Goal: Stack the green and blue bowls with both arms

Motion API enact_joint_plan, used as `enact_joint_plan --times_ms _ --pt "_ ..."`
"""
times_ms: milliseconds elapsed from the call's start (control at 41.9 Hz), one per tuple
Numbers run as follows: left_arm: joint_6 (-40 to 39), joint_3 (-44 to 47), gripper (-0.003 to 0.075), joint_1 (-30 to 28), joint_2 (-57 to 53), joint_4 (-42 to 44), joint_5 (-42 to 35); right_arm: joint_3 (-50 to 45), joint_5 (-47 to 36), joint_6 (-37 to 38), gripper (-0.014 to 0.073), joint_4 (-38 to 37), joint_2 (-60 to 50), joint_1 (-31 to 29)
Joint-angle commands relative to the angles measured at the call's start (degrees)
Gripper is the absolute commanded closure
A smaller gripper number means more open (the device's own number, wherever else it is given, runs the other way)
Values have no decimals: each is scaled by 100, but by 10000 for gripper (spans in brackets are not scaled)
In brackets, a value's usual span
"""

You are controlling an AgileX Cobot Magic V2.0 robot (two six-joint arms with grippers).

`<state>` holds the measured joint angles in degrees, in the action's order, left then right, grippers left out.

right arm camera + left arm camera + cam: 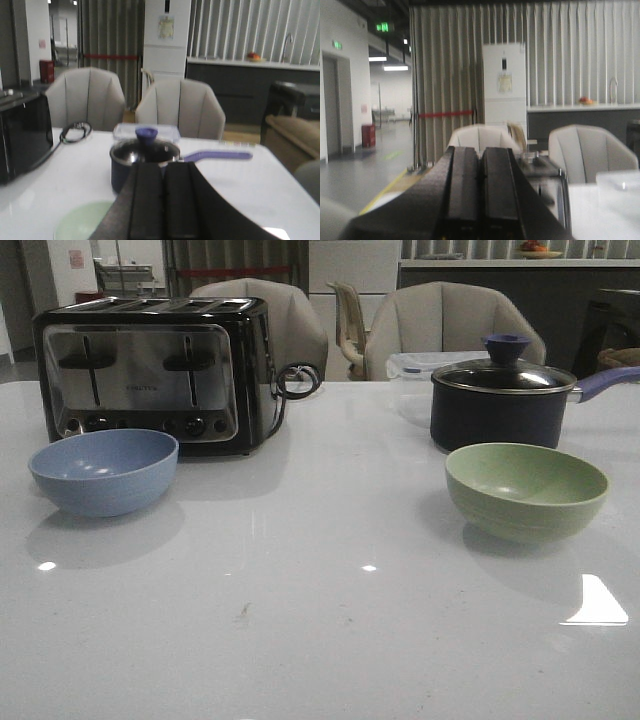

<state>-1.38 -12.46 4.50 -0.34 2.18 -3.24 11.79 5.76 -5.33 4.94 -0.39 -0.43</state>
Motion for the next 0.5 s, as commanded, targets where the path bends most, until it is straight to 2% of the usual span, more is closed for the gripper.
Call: enact_joint_plan --times_ms 0,238,358,477 --pt "-55 -978 622 43 185 -28 251 1009 -69 -43 558 -43 340 -49" --pt "-55 -2797 622 43 1195 -28 1946 2891 1649 -43 558 -39 1645 -49" --pt "-55 -3242 622 43 1714 -28 2687 3310 2455 -43 558 -39 2180 -49" --pt "-55 -3243 622 43 2118 -28 3127 3266 2753 -43 558 -39 2611 -49"
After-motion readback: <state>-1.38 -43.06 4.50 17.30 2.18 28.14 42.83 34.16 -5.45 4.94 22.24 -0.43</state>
